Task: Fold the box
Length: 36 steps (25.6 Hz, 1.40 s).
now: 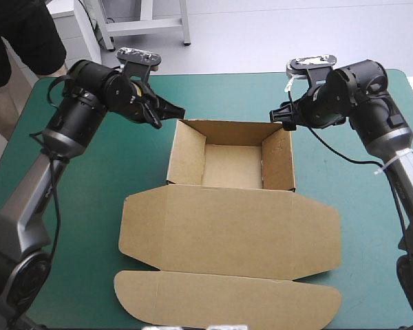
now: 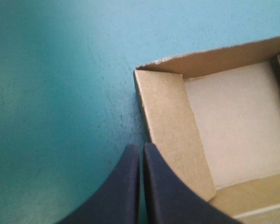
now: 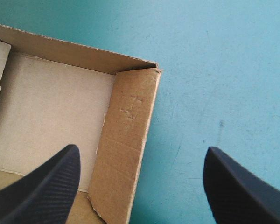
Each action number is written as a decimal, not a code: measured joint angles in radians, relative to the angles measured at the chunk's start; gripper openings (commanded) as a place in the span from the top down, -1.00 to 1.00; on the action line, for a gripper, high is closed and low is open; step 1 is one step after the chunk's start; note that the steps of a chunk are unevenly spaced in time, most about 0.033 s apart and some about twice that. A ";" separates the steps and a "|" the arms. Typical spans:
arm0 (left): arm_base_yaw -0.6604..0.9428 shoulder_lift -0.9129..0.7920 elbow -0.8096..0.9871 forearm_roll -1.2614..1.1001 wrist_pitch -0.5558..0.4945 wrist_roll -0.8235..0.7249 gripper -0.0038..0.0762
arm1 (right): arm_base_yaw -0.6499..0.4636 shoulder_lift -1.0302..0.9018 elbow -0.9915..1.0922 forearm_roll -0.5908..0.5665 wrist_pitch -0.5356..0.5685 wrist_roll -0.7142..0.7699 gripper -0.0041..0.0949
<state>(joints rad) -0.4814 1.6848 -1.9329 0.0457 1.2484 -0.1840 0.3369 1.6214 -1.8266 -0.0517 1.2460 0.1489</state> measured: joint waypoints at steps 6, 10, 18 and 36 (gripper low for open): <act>0.000 -0.203 0.264 0.070 0.000 0.015 0.90 | 0.000 -0.002 0.063 0.052 0.000 0.004 -0.46; 0.000 -0.355 0.455 0.077 0.000 0.018 0.90 | 0.000 -0.002 0.124 0.058 -0.001 0.016 -0.46; 0.000 -0.709 0.814 0.103 -0.081 0.018 0.90 | 0.000 0.007 0.186 0.064 -0.065 0.072 -0.46; 0.000 -1.145 1.173 0.123 -0.201 0.003 0.90 | 0.000 0.280 0.193 0.072 -0.082 0.125 0.53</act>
<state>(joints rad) -0.4814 0.5402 -0.7597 0.1684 1.0473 -0.1808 0.3369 1.9019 -1.6336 0.0203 1.1639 0.2744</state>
